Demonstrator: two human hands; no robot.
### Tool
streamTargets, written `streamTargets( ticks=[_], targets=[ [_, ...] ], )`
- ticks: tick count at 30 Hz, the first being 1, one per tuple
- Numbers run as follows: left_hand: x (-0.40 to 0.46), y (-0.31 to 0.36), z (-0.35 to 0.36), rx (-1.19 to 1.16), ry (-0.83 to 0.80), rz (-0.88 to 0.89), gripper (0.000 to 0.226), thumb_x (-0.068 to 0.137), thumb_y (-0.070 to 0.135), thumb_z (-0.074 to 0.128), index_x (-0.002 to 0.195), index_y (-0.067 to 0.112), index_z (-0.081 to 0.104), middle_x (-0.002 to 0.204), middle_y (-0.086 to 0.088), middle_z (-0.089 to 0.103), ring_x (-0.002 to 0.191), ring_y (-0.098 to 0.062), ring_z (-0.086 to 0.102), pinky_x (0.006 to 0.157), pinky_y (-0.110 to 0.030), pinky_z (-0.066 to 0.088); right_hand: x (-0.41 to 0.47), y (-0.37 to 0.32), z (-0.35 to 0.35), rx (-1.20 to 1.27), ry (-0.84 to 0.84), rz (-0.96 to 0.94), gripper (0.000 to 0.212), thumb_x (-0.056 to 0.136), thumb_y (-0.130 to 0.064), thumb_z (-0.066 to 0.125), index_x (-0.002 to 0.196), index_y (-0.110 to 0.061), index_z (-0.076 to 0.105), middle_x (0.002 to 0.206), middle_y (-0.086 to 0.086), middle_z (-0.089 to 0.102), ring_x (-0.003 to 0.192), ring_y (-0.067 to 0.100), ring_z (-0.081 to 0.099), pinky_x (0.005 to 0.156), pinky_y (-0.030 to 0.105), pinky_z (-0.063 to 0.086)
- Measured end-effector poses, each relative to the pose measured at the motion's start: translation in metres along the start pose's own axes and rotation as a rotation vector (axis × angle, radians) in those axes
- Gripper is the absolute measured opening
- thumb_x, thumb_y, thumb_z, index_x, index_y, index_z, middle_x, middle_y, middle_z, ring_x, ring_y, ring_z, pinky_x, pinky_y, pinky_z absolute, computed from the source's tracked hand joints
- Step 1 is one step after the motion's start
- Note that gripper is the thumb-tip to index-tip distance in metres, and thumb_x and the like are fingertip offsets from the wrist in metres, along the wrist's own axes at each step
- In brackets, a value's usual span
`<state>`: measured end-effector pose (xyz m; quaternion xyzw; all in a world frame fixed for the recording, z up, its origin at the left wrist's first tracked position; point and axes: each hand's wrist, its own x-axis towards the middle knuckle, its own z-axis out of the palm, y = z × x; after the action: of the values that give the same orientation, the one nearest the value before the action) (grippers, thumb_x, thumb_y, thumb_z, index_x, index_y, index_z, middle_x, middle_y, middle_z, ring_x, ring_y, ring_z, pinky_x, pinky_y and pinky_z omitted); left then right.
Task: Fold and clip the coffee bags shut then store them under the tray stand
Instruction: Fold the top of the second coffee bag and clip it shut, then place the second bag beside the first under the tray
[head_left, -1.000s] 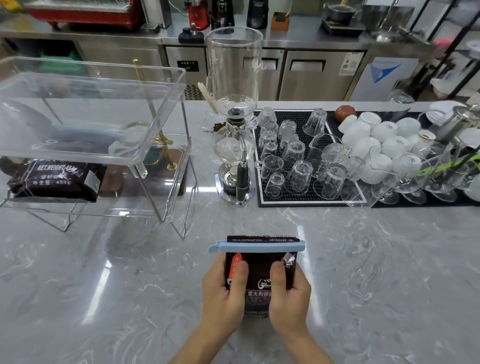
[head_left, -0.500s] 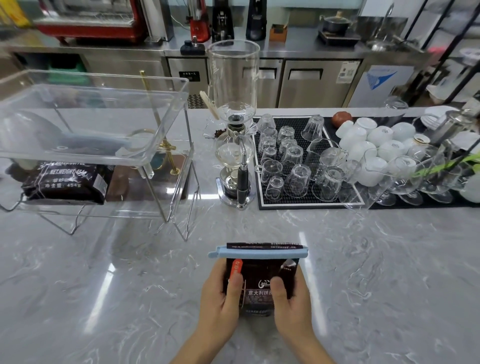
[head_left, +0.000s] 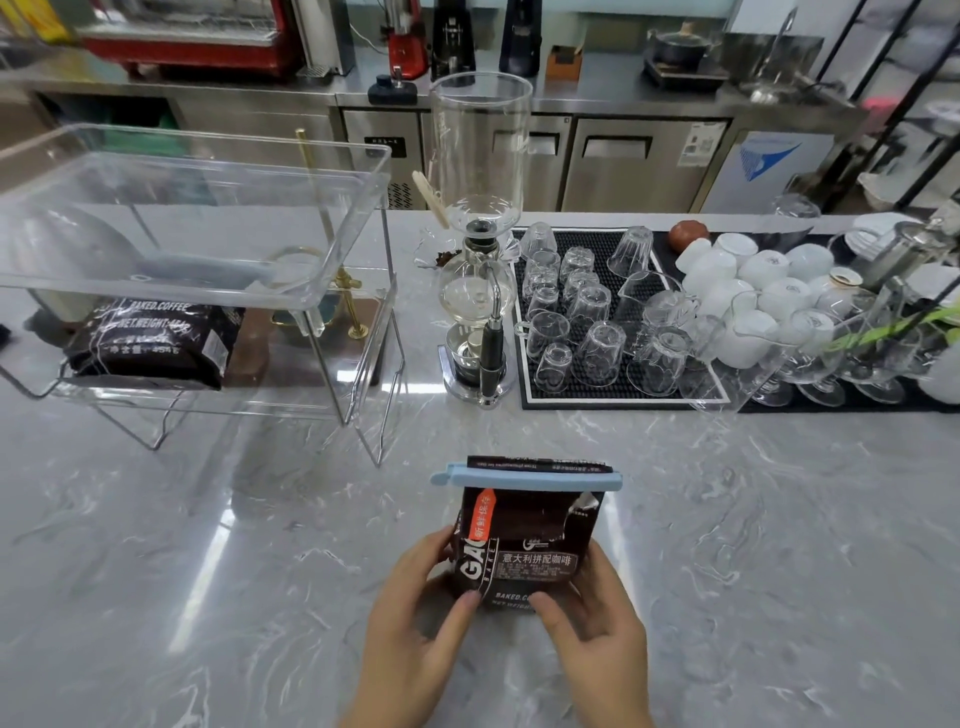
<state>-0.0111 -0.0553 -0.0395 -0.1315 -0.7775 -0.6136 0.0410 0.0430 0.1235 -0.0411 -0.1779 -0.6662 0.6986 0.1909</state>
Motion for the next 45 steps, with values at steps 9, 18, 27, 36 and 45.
streamTargets(
  ticks=[9, 18, 27, 36, 45],
  targets=[
    [-0.003, 0.006, 0.002, -0.077, 0.044, -0.023, 0.06, 0.08, 0.009, 0.078, 0.131, 0.035, 0.06, 0.126, 0.003, 0.068, 0.115, -0.018, 0.066, 0.093, -0.025, 0.056, -0.009, 0.006, 0.007, -0.008, 0.066, 0.006, 0.085, 0.073, 0.019, 0.075, 0.114, -0.054, 0.058, 0.12, -0.013, 0.071, 0.111, 0.009, 0.07, 0.1, 0.032, 0.054],
    [-0.01, 0.016, -0.006, -0.094, 0.078, -0.017, 0.069, 0.079, -0.008, 0.079, 0.127, 0.038, 0.063, 0.12, 0.008, 0.07, 0.11, -0.013, 0.068, 0.09, -0.017, 0.055, -0.013, -0.006, 0.016, -0.019, 0.07, -0.013, 0.089, 0.072, 0.024, 0.073, 0.11, -0.056, 0.061, 0.116, -0.019, 0.072, 0.107, -0.001, 0.069, 0.093, 0.015, 0.054],
    [-0.017, 0.035, -0.029, -0.071, 0.202, -0.007, 0.062, 0.079, 0.007, 0.075, 0.13, 0.039, 0.061, 0.123, 0.01, 0.07, 0.111, -0.013, 0.068, 0.089, -0.017, 0.055, -0.026, -0.024, 0.033, -0.189, -0.061, -0.14, 0.072, 0.077, 0.002, 0.08, 0.125, -0.047, 0.057, 0.125, -0.015, 0.069, 0.114, 0.001, 0.066, 0.097, 0.011, 0.05],
    [-0.03, 0.051, -0.078, -0.012, 0.355, -0.072, 0.08, 0.084, -0.005, 0.074, 0.128, 0.059, 0.054, 0.122, 0.026, 0.068, 0.109, -0.001, 0.066, 0.085, -0.012, 0.055, -0.044, -0.048, 0.075, -0.358, -0.255, -0.258, 0.081, 0.074, -0.03, 0.081, 0.141, -0.051, 0.041, 0.134, -0.029, 0.058, 0.116, -0.006, 0.061, 0.098, 0.004, 0.045],
    [-0.035, 0.064, -0.131, 0.018, 0.43, -0.127, 0.071, 0.091, -0.008, 0.066, 0.124, 0.054, 0.056, 0.115, 0.03, 0.068, 0.105, 0.004, 0.065, 0.078, -0.004, 0.052, -0.057, -0.069, 0.12, -0.486, -0.459, -0.379, 0.105, 0.067, -0.038, 0.084, 0.152, -0.043, 0.023, 0.149, -0.026, 0.041, 0.132, 0.0, 0.048, 0.108, 0.012, 0.039]
  ],
)
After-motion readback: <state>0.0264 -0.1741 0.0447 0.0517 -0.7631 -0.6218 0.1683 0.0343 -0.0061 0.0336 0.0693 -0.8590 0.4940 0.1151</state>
